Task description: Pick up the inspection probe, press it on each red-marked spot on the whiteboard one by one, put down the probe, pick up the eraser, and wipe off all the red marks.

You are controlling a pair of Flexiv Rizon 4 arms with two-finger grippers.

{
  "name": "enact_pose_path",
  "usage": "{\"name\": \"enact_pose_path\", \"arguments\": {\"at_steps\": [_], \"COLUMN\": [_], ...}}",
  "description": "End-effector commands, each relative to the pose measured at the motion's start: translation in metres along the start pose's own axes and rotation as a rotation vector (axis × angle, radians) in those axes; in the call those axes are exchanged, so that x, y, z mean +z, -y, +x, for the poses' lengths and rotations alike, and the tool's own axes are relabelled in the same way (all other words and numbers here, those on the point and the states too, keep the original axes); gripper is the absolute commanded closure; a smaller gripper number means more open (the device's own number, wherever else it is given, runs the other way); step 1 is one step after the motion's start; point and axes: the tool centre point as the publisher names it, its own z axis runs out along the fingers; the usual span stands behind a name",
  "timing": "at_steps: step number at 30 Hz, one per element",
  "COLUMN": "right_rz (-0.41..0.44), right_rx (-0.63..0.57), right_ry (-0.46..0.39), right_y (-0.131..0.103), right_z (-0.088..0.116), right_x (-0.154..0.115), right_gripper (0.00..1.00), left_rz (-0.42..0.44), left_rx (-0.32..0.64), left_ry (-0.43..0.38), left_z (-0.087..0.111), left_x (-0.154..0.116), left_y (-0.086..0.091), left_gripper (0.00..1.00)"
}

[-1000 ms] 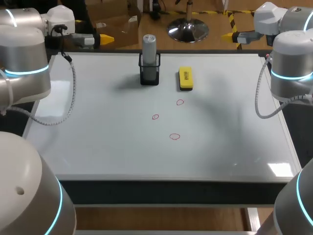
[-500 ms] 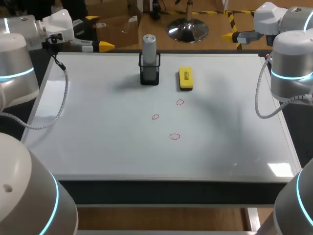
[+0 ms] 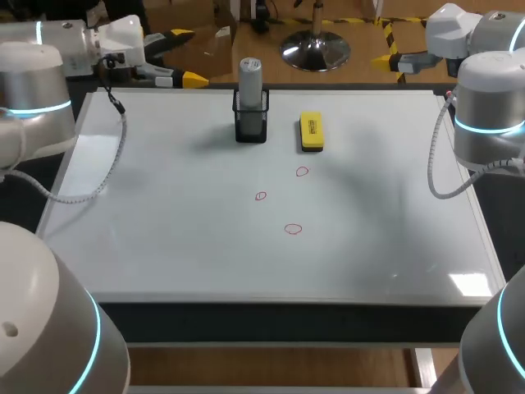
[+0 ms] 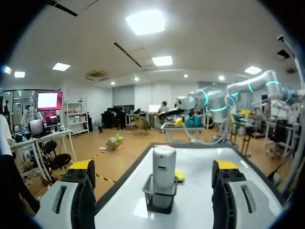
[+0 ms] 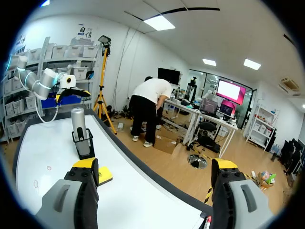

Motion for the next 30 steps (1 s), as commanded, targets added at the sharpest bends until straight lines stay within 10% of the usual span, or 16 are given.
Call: {"name": "enact_pose_path", "arguments": {"at_steps": [1, 30], "right_rz": [0.001, 0.001], "right_rx": [0.0, 0.0], "right_ry": [-0.001, -0.001], "right_y": [0.0, 0.0], "right_z": [0.0, 0.0], "right_x": [0.0, 0.0], "right_gripper": [0.0, 0.0], "left_rz": [-0.004, -0.049], "left_rx": [-0.007, -0.078], "left_ry": [-0.086, -0.157], "left_z": [-0.01, -0.007], "left_x": [0.017, 0.091], "left_y": [-0.007, -0.046], "left_gripper": [0.0, 0.0]}}
